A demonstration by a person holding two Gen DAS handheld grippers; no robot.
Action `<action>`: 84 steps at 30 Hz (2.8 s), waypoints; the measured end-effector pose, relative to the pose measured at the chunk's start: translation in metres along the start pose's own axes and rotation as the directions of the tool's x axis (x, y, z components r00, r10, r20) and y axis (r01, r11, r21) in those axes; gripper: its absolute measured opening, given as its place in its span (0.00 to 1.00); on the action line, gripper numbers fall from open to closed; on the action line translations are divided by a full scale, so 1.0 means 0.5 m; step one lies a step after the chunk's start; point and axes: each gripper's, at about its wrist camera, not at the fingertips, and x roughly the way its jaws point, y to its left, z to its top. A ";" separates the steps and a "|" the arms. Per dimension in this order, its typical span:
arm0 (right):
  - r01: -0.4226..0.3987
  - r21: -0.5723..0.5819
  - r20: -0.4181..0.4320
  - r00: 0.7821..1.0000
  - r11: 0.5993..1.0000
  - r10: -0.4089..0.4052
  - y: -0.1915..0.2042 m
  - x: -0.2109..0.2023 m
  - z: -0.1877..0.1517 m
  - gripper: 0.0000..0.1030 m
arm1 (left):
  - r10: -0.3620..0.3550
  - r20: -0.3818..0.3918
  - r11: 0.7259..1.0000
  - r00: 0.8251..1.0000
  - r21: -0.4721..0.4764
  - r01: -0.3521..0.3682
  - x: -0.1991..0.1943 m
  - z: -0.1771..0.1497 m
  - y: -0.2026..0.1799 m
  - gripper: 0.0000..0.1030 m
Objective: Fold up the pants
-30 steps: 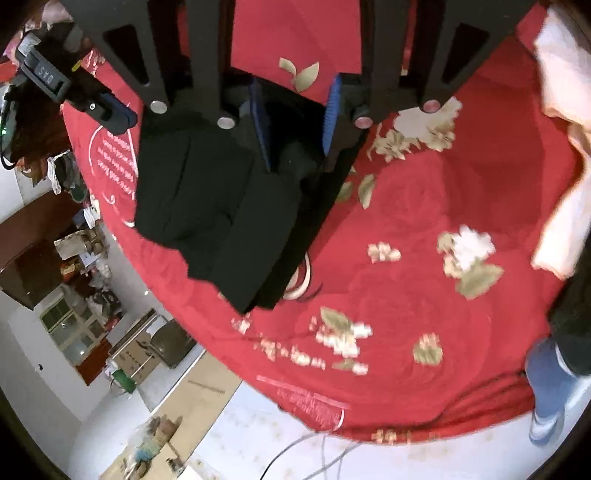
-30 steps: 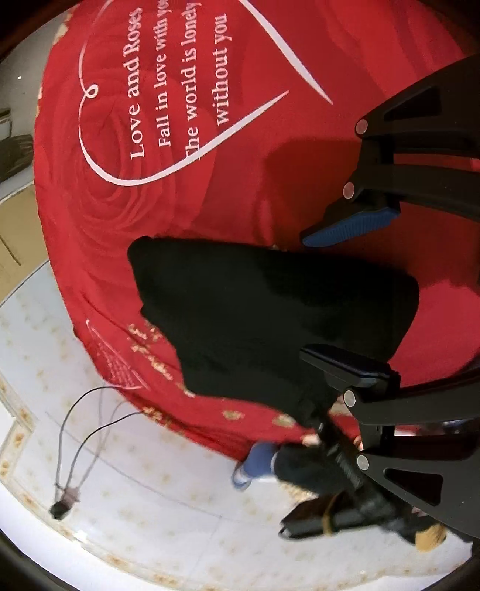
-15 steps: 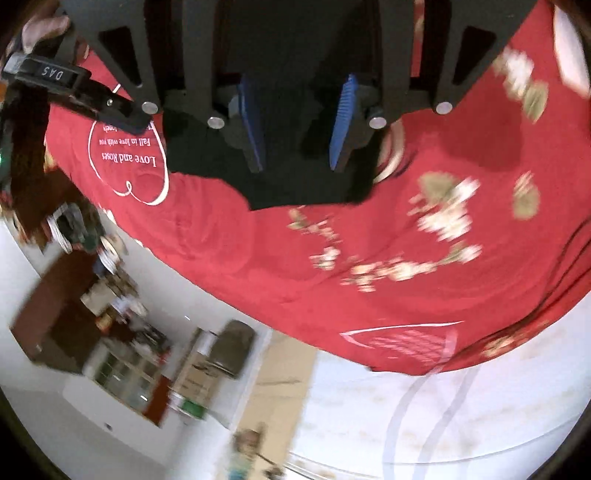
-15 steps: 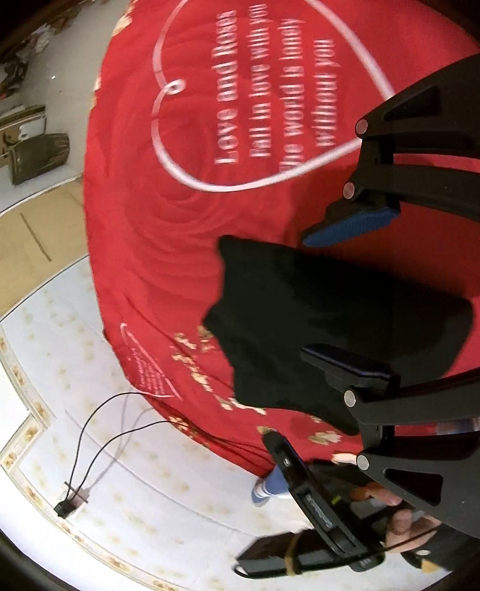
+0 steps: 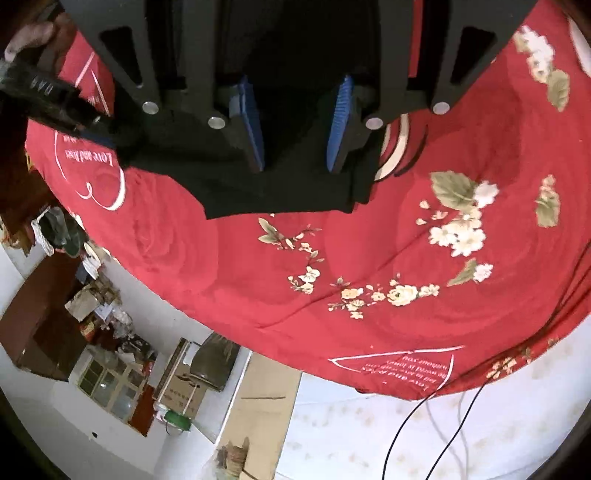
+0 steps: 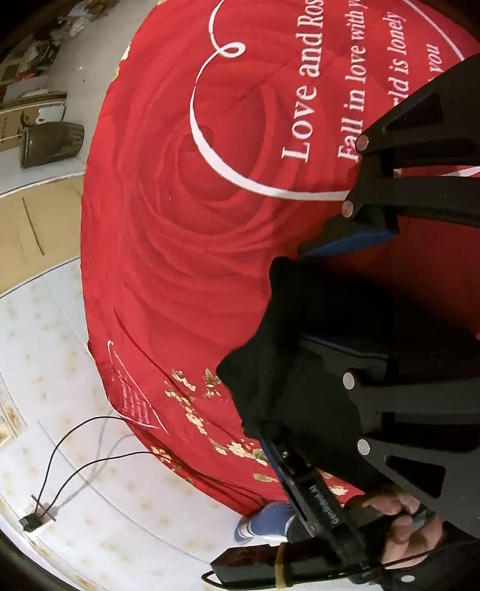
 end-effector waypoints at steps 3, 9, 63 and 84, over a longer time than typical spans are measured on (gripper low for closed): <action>-0.031 0.021 0.045 0.999 0.999 0.030 0.013 -0.055 -0.006 0.40 | -0.002 0.015 0.999 1.000 0.033 0.001 -0.058 -0.017 -0.005 0.35; -0.078 -0.011 -0.044 0.996 0.997 0.077 0.088 -0.110 -0.087 0.40 | -0.041 -0.002 0.999 0.999 0.004 0.041 -0.154 -0.107 -0.009 0.35; -0.085 -0.076 -0.070 0.994 0.993 0.080 0.143 -0.196 -0.252 0.41 | 0.044 0.027 0.997 0.999 0.063 -0.046 -0.264 -0.218 -0.055 0.34; -0.115 -0.016 -0.076 0.991 0.993 0.113 0.124 -0.173 -0.233 0.41 | 0.071 0.013 0.993 0.997 0.089 -0.072 -0.243 -0.214 -0.064 0.37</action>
